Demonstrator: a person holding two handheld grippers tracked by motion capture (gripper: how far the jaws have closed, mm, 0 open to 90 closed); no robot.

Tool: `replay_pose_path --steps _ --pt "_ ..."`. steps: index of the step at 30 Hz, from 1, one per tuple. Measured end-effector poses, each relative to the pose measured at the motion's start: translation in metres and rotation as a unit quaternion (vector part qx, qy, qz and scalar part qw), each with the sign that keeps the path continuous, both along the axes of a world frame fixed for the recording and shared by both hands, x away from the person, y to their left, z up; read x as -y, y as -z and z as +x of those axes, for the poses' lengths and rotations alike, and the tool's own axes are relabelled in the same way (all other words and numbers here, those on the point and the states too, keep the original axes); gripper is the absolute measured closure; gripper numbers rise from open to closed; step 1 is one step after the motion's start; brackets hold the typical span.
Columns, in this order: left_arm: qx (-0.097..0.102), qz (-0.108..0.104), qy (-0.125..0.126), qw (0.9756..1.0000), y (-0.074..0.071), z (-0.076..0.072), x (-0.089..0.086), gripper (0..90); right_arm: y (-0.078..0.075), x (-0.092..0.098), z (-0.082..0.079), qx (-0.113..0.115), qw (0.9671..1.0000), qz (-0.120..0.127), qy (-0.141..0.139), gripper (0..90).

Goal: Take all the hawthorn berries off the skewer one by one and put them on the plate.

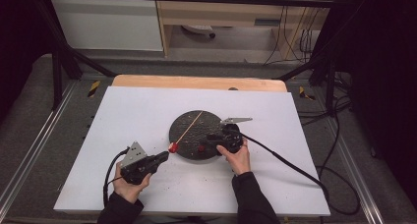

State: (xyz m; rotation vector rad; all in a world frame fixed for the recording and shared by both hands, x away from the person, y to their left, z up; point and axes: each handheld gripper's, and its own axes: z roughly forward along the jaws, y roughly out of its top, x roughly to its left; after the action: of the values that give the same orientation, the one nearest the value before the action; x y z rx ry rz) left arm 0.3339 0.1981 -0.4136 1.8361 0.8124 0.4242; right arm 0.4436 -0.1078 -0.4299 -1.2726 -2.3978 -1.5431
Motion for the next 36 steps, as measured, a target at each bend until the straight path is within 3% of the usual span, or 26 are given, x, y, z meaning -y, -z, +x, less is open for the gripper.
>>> replay_pose_path --steps 7,11,15,22,33,36 --pt "0.002 0.001 0.003 1.0 0.0 -0.001 0.003 88.4 -0.028 0.01 -0.016 0.035 0.9988 0.034 -0.007 28.4" --pt "0.002 0.002 0.008 1.0 0.0 -0.001 0.007 88.4 -0.031 0.009 -0.027 0.049 0.9978 0.039 -0.02 18.0" --pt "0.001 0.002 0.014 0.9999 0.0 -0.002 0.014 88.4 -0.028 0.005 -0.037 0.054 0.9969 0.044 -0.036 14.3" --pt "0.004 0.006 0.035 0.9993 -0.002 -0.004 0.035 88.4 -0.023 -0.001 -0.048 0.053 0.995 0.065 -0.055 20.1" --pt "0.015 0.005 0.067 0.9976 -0.009 -0.006 0.057 88.4 -0.026 0.0 -0.056 0.049 0.9899 0.09 -0.098 37.3" --pt "0.016 0.005 0.073 0.9972 -0.009 -0.007 0.059 88.4 -0.027 0.001 -0.057 0.048 0.9882 0.095 -0.111 47.2"
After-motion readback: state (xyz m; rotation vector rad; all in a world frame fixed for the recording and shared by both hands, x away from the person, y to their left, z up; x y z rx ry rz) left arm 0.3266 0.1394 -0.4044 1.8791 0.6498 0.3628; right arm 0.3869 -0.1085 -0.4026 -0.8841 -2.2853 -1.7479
